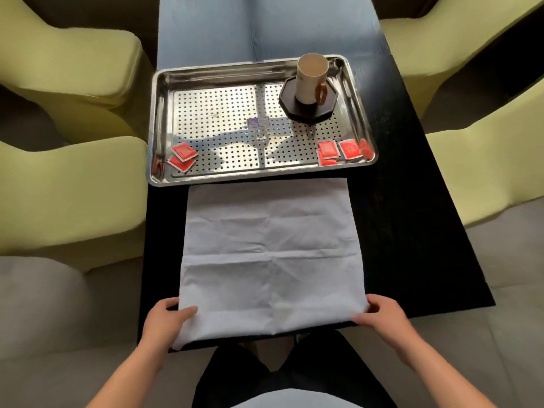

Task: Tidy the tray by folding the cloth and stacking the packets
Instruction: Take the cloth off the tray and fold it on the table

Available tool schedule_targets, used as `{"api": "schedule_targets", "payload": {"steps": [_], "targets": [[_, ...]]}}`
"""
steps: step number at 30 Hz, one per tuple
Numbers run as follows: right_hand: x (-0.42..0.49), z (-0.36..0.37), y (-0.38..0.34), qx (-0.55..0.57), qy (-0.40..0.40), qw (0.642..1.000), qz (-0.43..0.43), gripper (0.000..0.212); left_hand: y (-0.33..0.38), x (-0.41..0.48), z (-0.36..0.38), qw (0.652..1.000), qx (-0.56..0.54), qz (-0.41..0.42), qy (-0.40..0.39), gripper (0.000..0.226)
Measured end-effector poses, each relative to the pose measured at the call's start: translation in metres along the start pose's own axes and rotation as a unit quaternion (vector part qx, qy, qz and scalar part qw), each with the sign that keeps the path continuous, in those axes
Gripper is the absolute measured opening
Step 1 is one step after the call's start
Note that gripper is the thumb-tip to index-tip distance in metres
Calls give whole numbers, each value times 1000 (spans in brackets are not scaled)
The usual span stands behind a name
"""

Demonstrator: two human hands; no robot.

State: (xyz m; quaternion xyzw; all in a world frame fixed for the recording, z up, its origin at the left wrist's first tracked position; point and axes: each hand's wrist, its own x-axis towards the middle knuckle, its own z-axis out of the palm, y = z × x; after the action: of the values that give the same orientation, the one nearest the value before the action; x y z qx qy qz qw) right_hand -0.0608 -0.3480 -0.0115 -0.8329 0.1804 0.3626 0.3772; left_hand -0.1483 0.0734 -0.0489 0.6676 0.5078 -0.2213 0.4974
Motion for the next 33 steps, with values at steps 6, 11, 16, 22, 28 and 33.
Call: {"api": "schedule_targets", "payload": {"steps": [6, 11, 16, 22, 28, 33], "targets": [[6, -45, -12, -20, -49, 985, -162, 19, -13, -16, -10, 985, -155, 32, -74, 16], [31, -49, -45, 148, 53, 984, -89, 16, 9, -26, 4, 983, -160, 77, -39, 20], [37, -37, -34, 193, -5, 981, 22, 18, 5, -34, 8, 974, -165, 20, -152, 32], [35, -33, -8, 208, 62, 976, 6, 30, -1, -30, 4, 970, -231, 38, -62, 48], [60, -28, -13, 55, 128, 990, -25, 45, 10, -27, 18, 977, -203, 56, -41, 62], [62, -18, -8, -139, 205, 967, -50, 43, -1, -35, 32, 989, -128, 57, -49, 93]]}}
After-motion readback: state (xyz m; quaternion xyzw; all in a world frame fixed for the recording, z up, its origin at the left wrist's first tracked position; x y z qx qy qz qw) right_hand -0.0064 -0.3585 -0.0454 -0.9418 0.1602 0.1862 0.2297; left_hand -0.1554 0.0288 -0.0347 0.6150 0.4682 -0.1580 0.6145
